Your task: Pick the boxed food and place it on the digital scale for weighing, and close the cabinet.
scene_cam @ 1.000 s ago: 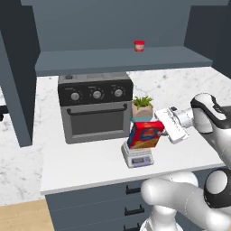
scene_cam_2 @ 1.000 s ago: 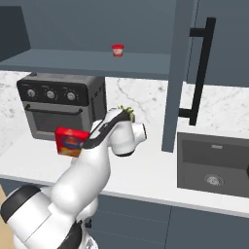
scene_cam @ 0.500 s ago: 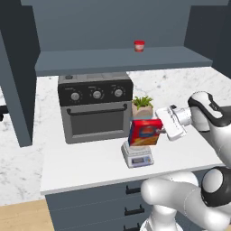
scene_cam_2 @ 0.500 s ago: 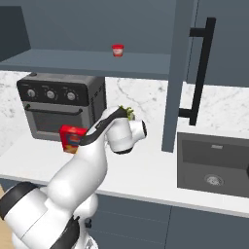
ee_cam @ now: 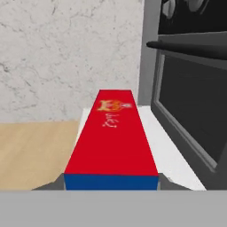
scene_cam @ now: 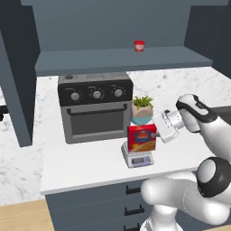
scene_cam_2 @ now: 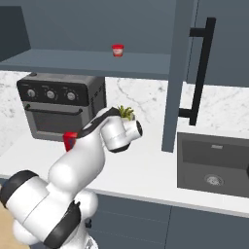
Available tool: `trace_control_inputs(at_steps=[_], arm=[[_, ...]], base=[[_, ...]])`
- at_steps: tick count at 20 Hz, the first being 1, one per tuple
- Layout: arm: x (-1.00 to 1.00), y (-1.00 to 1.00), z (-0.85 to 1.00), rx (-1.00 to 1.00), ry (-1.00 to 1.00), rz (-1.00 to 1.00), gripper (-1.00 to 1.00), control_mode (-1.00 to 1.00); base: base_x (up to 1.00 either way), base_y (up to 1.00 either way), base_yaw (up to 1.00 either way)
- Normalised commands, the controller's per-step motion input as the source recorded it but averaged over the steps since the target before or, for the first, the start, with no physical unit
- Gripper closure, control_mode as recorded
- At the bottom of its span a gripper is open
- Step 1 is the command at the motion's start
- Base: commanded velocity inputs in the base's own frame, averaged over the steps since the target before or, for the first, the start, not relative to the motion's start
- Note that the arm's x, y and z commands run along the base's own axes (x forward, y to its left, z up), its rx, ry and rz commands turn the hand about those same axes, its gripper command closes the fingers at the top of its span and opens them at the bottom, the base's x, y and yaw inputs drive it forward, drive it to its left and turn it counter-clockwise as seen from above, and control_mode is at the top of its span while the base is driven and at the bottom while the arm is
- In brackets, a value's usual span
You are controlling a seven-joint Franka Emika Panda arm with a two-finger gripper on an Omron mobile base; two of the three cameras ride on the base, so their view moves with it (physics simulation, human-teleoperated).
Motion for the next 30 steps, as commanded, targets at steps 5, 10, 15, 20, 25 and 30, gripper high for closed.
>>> trace_control_inputs(at_steps=[5,10,15,20,25,30], arm=[[0.24,0.00,-0.17,0.00,-0.06,0.00,1.00,-1.00],[0.30,0.00,-0.17,0.00,-0.07,0.00,1.00,-1.00],[0.32,0.00,-0.31,0.00,0.00,0.00,1.00,-1.00],[-0.03,0.01,-0.29,-0.01,-0.05,0.00,-1.00,-1.00],[-0.08,0.00,-0.02,0.00,-0.07,0.00,-1.00,-1.00],[-0.10,0.00,0.00,0.00,-0.05,0.00,-1.00,-1.00]], base=[[0.00,0.00,0.00],[0.00,0.00,0.00],[0.00,0.00,0.00],[0.00,0.00,0.00],[0.00,0.00,0.00],[0.00,0.00,0.00]])
